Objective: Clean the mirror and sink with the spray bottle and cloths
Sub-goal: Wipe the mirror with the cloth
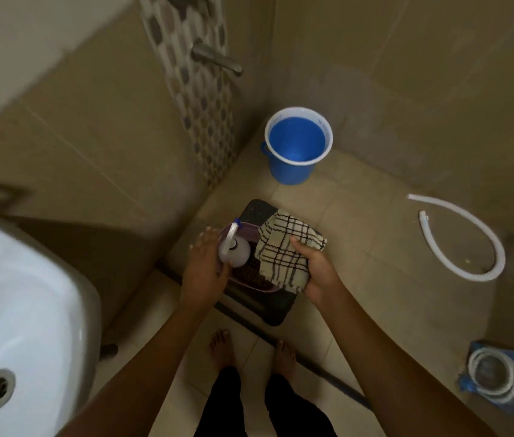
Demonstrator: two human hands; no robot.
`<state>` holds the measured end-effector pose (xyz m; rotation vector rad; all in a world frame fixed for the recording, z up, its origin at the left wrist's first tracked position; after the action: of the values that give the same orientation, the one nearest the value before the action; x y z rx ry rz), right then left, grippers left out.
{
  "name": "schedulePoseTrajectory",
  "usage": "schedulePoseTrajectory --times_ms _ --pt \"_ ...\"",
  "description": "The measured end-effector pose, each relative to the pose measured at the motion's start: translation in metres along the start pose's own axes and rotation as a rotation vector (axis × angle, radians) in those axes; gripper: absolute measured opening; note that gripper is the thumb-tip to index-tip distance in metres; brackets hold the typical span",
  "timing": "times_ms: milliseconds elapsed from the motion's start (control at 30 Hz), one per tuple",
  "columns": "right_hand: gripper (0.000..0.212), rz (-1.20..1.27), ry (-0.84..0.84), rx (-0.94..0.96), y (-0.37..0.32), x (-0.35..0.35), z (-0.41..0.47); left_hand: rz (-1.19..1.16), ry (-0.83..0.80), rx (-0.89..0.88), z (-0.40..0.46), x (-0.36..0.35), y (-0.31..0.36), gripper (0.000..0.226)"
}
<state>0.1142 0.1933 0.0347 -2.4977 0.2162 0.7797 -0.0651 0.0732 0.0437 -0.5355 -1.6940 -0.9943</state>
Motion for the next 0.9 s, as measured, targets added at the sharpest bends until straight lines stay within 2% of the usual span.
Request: schedulePoseTrajectory --times_ms 100,233,367,533,767,900 --pt "0.041 -0.015 -0.027 -0.014 -0.004 -0.014 -0.014 0.203 0.056 0.007 -0.014 0.027 0.014 0.069" --pt "0.041 -0.078 -0.065 -0.014 -0.008 -0.044 -0.029 0.279 0.142 0.032 -0.039 0.066 0.023 0.068" --pt "0.055 -0.087 -0.162 -0.043 0.002 -0.081 -0.042 0.308 0.179 0.118 -0.067 0.098 0.008 0.069" --pt "0.042 -0.132 -0.317 -0.111 0.029 -0.127 -0.063 0.336 0.241 0.249 -0.112 0.143 -0.025 0.069" --pt "0.056 -0.258 -0.403 -0.2 0.094 -0.186 -0.116 0.321 0.358 0.408 -0.193 0.205 -0.076 0.07" --pt "0.054 -0.335 -0.485 -0.157 0.134 -0.217 -0.16 0.302 0.435 0.476 -0.257 0.239 -0.103 0.071"
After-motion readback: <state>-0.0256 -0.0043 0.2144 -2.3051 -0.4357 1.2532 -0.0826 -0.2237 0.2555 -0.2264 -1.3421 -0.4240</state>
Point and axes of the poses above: each hand's wrist, its own z-axis towards the middle knuckle, its own x-axis out of the back of the hand, y = z × x, the point moved 7 cm from there along z, towards the middle knuckle, and after that the axes turned 11 degrees about z, right-handed, at the moved point
